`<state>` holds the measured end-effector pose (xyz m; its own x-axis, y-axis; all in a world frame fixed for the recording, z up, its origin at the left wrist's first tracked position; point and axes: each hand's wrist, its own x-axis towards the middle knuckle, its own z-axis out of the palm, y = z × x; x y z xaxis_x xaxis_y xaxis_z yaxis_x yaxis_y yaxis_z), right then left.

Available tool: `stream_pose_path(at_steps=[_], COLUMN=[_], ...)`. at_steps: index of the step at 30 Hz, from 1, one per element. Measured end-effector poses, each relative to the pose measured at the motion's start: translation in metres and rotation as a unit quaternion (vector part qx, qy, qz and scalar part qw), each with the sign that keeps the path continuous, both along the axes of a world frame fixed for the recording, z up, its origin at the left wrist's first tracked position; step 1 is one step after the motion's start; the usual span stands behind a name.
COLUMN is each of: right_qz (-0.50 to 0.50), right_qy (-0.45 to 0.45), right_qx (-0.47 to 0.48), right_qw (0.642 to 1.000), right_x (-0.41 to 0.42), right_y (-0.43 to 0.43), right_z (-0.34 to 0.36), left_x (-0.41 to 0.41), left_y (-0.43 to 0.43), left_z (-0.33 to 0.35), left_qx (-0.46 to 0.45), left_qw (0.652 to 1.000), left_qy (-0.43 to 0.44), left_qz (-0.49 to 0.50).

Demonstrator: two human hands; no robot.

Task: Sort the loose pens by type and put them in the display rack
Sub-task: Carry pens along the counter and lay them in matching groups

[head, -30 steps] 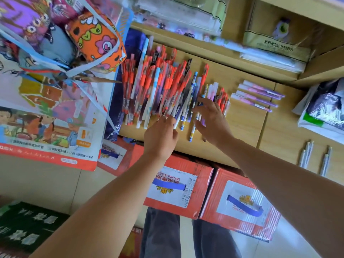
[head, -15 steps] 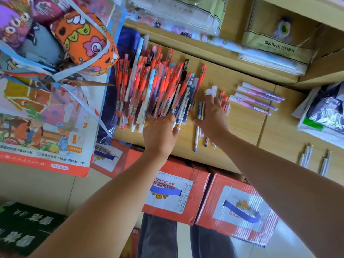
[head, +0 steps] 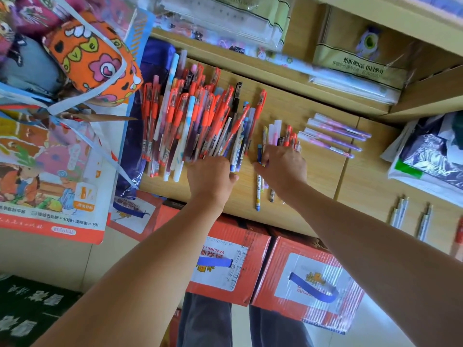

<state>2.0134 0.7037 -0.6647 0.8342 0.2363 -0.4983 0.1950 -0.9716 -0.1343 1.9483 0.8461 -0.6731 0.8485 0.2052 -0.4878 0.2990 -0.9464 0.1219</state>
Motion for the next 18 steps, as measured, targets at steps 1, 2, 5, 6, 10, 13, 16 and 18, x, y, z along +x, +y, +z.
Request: stream_pose_path(at_steps=[1, 2, 5, 6, 10, 13, 16, 18], right_qz=[0.009, 0.019, 0.035, 0.035, 0.046, 0.042, -0.054, -0.144], right_qy=[0.005, 0.012, 0.031, 0.035, 0.054, 0.056, 0.067, 0.074], right_qx=[-0.007, -0.016, -0.032, -0.033, -0.04, -0.032, 0.053, 0.149], right_qw=[1.0, 1.0, 0.998, 0.998, 0.997, 0.997, 0.995, 0.975], right_x=[0.0, -0.001, -0.004, -0.005, -0.005, -0.006, -0.009, -0.01], right_y=[-0.001, -0.002, -0.005, -0.005, -0.006, -0.008, -0.013, -0.017], right_z=[0.001, 0.001, 0.0, 0.0, 0.003, 0.007, 0.004, 0.002], left_x=[-0.001, -0.002, -0.005, -0.005, -0.009, -0.011, -0.016, -0.021], left_y=[-0.001, -0.002, -0.004, -0.005, -0.009, -0.009, -0.008, -0.004], left_z=[0.001, 0.001, 0.002, 0.003, 0.005, 0.007, 0.005, 0.0], left_qx=[-0.003, -0.008, -0.018, -0.018, -0.001, 0.009, -0.004, -0.04], left_qw=[1.0, 1.0, 1.0, 0.999, 1.0, 0.999, 0.999, 0.996], left_qy=[0.006, 0.01, 0.015, 0.016, 0.028, 0.033, 0.03, 0.003], left_qz=[0.003, 0.01, 0.02, 0.023, 0.014, 0.011, 0.037, 0.079])
